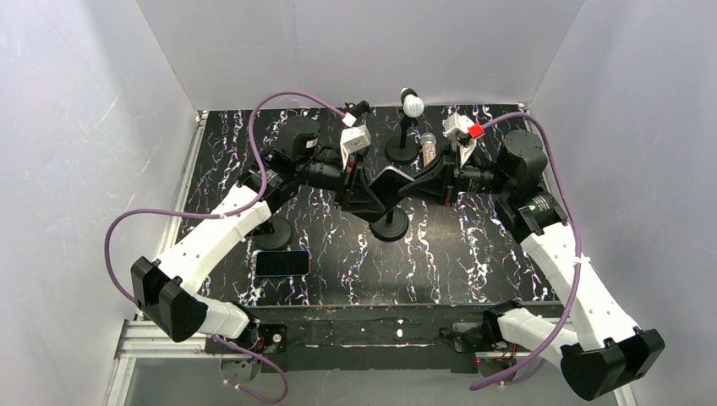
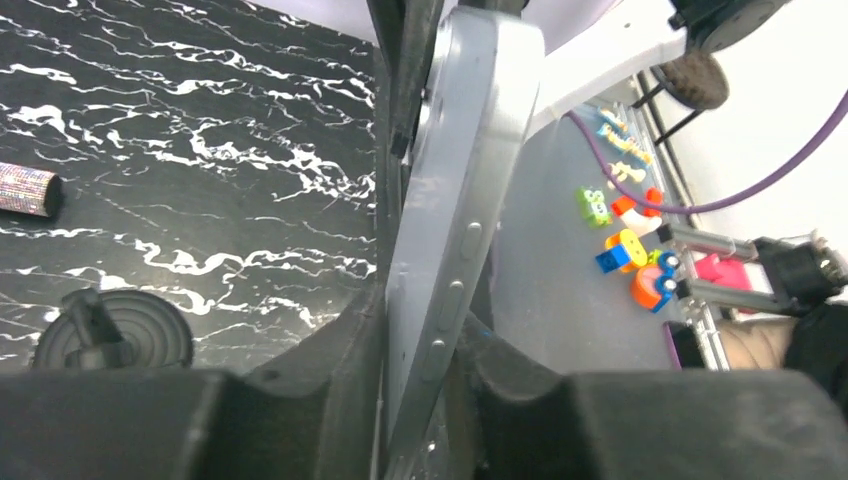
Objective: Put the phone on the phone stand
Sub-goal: Adjust the phone.
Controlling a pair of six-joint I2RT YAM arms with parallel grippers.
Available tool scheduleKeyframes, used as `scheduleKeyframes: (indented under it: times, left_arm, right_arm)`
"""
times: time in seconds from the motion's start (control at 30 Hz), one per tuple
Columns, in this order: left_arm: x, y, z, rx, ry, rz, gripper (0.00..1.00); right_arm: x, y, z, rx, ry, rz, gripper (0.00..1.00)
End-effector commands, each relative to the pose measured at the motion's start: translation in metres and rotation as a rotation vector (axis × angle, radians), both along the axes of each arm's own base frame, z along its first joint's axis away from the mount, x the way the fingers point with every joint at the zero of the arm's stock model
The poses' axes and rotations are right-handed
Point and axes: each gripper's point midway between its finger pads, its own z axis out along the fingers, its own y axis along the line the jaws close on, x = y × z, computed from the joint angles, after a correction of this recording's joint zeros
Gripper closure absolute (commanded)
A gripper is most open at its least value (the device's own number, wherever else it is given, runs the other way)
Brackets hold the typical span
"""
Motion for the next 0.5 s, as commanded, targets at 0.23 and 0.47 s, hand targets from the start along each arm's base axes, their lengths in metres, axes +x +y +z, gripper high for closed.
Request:
scheduleKeyframes:
  times: [0.23,0.47]
  left_arm:
    - [-0.006,-0.001,0.031,-0.134,-0.063,0.038,1.00]
    - [-0.003,-0.001,0.049,-0.212,-0.107,0.078,1.00]
  right_arm:
    - [0.014,0.001,0.044,0.132,0.021,-0.099,0.34]
    - [0.021,0.003,0.052,0.189,0.139,-0.128,0.21]
